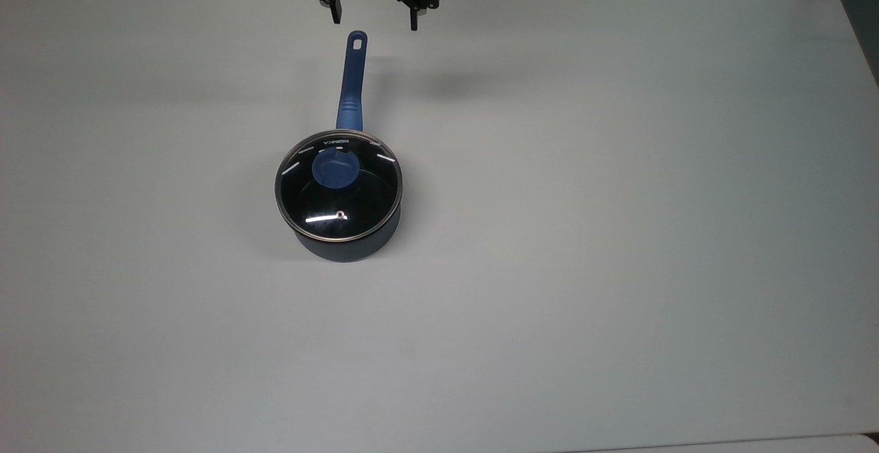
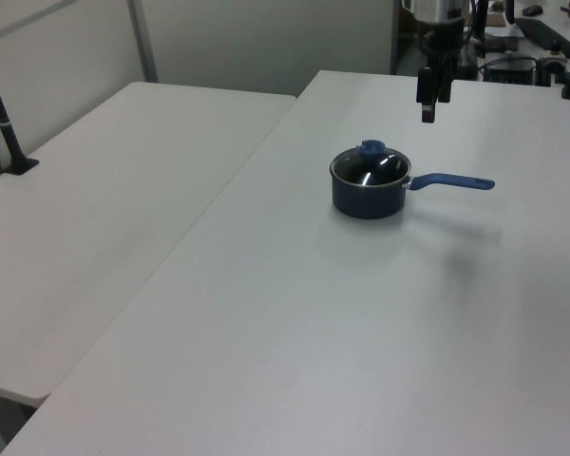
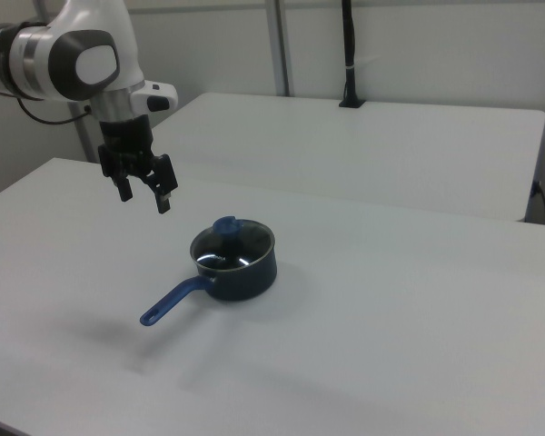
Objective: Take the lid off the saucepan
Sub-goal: 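Move the gripper down toward the blue knob of the glass lid, then lower the gripper onto the blue knob and close on it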
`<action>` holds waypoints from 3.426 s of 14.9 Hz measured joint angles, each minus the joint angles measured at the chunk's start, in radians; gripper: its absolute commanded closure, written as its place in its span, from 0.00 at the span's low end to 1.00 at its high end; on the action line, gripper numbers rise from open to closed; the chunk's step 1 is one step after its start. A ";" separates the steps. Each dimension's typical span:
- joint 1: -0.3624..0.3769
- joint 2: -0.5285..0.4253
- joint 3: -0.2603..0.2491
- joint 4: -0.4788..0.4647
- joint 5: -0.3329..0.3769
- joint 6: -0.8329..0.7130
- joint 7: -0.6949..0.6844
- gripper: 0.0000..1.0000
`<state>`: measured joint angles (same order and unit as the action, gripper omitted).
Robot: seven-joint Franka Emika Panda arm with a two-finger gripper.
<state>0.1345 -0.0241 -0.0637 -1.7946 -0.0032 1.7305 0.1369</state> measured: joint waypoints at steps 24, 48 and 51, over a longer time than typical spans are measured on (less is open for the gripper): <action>-0.085 0.230 -0.020 0.190 0.000 0.055 0.001 0.00; -0.064 0.397 -0.023 0.201 -0.007 0.287 0.118 0.23; -0.063 0.408 -0.023 0.201 -0.024 0.288 0.118 0.36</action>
<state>0.0712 0.3835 -0.0864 -1.5933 -0.0270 2.0188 0.2553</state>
